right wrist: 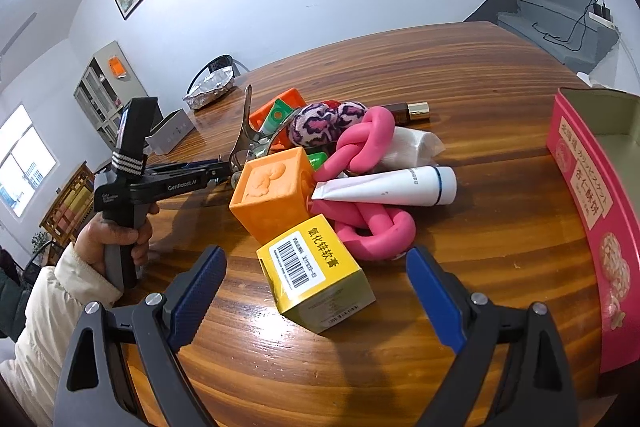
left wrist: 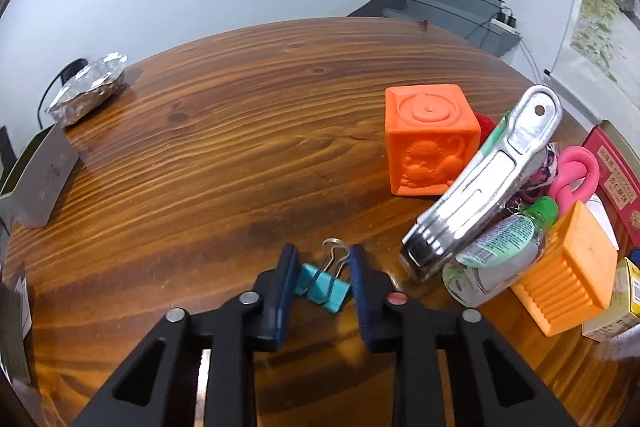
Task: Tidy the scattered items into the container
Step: 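Close the left gripper on the teal binder clip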
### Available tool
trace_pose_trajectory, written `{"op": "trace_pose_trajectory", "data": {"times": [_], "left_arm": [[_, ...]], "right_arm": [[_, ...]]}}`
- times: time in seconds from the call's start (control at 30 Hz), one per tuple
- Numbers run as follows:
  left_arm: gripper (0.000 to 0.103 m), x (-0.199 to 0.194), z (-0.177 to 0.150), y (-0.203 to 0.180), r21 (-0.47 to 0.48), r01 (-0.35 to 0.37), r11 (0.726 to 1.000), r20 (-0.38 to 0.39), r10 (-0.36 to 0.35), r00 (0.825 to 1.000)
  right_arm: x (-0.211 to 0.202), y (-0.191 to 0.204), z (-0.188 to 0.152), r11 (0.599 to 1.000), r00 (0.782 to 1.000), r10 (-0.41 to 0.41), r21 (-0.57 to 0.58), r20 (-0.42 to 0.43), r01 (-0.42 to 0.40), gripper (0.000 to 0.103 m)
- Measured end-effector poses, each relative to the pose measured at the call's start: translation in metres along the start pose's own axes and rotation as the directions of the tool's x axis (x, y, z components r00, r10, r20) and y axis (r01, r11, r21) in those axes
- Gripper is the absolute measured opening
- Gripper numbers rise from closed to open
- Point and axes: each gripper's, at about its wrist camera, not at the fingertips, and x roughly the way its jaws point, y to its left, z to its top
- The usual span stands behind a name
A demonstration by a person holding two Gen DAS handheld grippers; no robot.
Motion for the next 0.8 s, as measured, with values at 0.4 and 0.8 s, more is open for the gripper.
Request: {"op": "trace_pose_trajectory", "data": {"times": [0.4, 0.8], "left_arm": [[0.026, -0.028, -0.038, -0.02, -0.134, -0.092, 0.987, 0.01, 0.094, 0.996], [0.026, -0.083, -0.076, -0.049, -0.242, -0.11, 0.964, 0.132, 0.145, 0.981]], "right_arm": [[-0.005, -0.004, -0.001, 1.0, 1.0, 0.023, 0.019, 0.012, -0.023, 0.094], [-0.001, 0.013, -0.011, 0.994, 0.998, -0.066, -0.084, 0.005, 0.066, 0.094]]}}
